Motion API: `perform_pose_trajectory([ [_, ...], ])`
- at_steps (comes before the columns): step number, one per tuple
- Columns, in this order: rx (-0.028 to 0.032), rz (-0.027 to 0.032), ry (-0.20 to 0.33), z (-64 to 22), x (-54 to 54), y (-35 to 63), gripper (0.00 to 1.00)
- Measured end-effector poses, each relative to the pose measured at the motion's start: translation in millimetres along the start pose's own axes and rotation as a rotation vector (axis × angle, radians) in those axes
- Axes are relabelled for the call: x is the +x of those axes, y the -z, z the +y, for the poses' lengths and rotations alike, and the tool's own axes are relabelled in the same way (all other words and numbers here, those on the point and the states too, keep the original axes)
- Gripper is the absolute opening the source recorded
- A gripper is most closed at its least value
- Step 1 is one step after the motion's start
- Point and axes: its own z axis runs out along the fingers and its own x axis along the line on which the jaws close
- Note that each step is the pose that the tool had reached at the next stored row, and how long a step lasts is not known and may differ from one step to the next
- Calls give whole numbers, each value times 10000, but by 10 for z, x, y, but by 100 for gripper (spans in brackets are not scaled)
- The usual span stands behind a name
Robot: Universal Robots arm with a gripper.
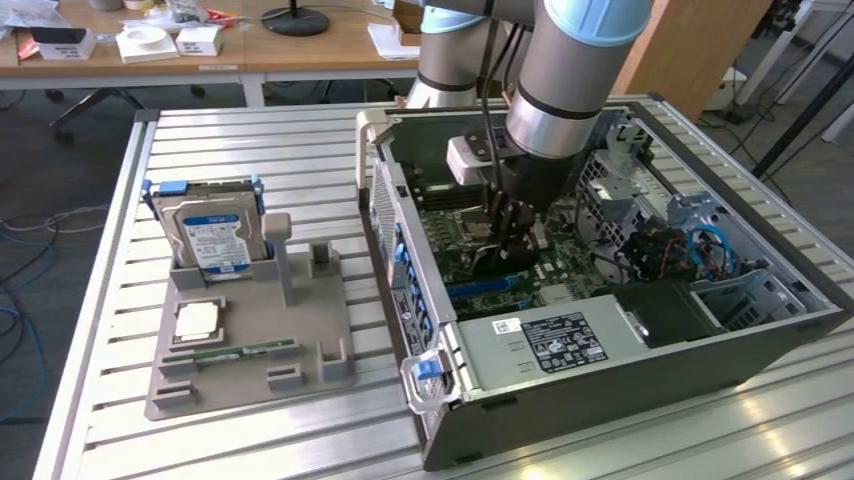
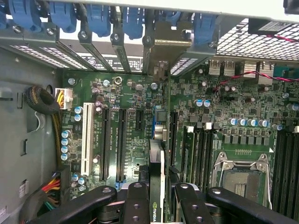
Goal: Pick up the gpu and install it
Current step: 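Insert the gpu into the slot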
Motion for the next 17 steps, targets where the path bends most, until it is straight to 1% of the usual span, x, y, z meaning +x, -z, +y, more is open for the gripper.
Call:
perform_pose_trajectory([
  [17,1,-2,-2,8,0,-23,26],
])
